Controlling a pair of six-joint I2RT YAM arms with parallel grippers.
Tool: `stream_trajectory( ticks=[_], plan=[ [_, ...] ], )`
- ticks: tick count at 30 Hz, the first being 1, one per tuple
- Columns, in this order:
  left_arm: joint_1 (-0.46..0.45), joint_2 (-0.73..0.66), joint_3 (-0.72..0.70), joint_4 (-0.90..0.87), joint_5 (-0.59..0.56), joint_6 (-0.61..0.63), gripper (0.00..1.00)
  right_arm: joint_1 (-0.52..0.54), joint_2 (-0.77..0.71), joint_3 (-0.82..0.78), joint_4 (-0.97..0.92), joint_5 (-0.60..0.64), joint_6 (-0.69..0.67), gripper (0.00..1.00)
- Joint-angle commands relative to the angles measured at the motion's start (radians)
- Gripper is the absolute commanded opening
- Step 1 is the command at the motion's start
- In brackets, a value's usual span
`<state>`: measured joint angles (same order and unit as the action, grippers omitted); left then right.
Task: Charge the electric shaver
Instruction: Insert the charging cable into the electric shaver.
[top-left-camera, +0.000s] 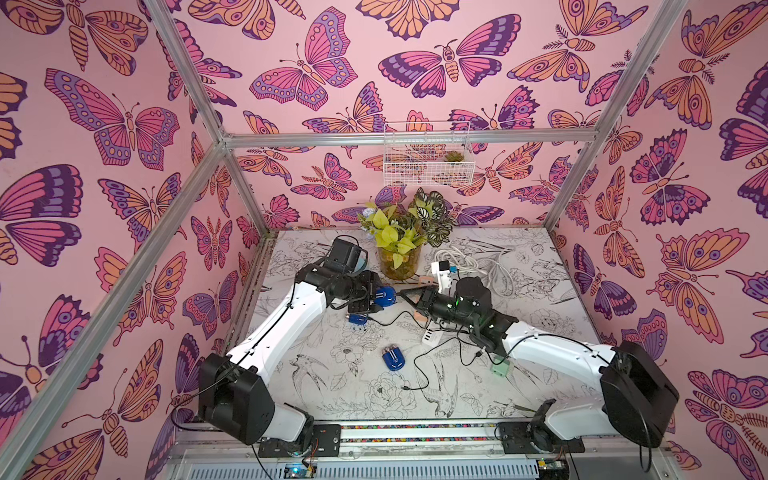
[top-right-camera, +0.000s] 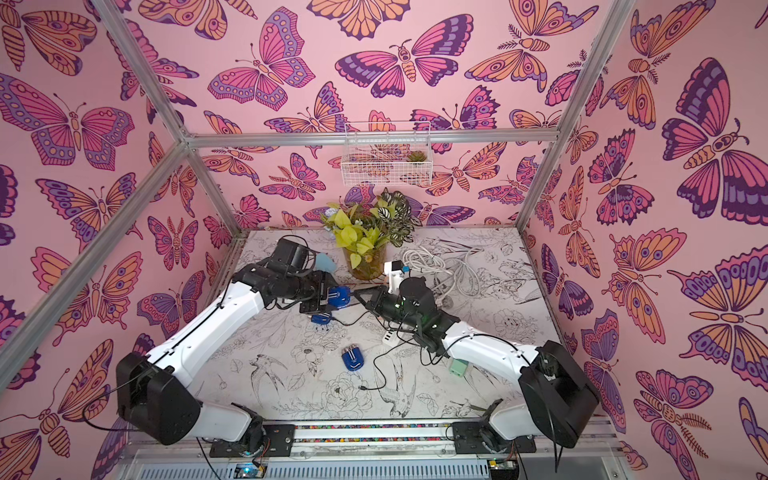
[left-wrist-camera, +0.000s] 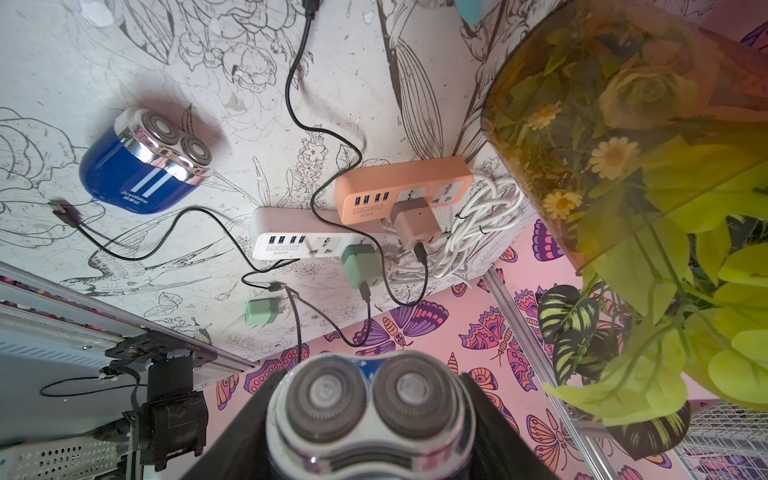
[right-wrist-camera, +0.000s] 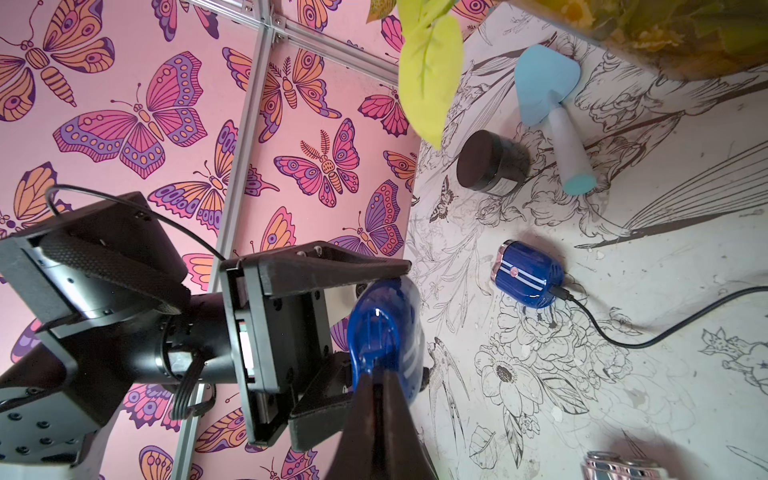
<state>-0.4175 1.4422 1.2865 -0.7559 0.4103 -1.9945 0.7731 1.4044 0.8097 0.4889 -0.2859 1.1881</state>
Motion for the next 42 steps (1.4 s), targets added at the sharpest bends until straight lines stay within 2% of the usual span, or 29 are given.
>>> stream_trajectory(
  ticks=[1,11,26,42],
  plan=[
    [-0.012,0.01,0.001,0.01,0.031,-0.004,0.0,0.018,-0.011,0.048,-0.078,0.009,-0.047,0.0],
    [-0.027,0.012,0.008,0.009,0.01,-0.024,0.0,0.031,-0.034,0.096,-0.238,0.064,-0.121,0.0],
    [-0.038,0.026,0.029,0.027,0.01,-0.023,0.0,0.045,0.017,0.154,-0.242,0.018,-0.139,0.0],
    [-0.055,0.013,0.069,0.127,0.053,-0.062,0.0,0.054,0.119,0.153,-0.178,-0.036,-0.08,0.0]
  ],
)
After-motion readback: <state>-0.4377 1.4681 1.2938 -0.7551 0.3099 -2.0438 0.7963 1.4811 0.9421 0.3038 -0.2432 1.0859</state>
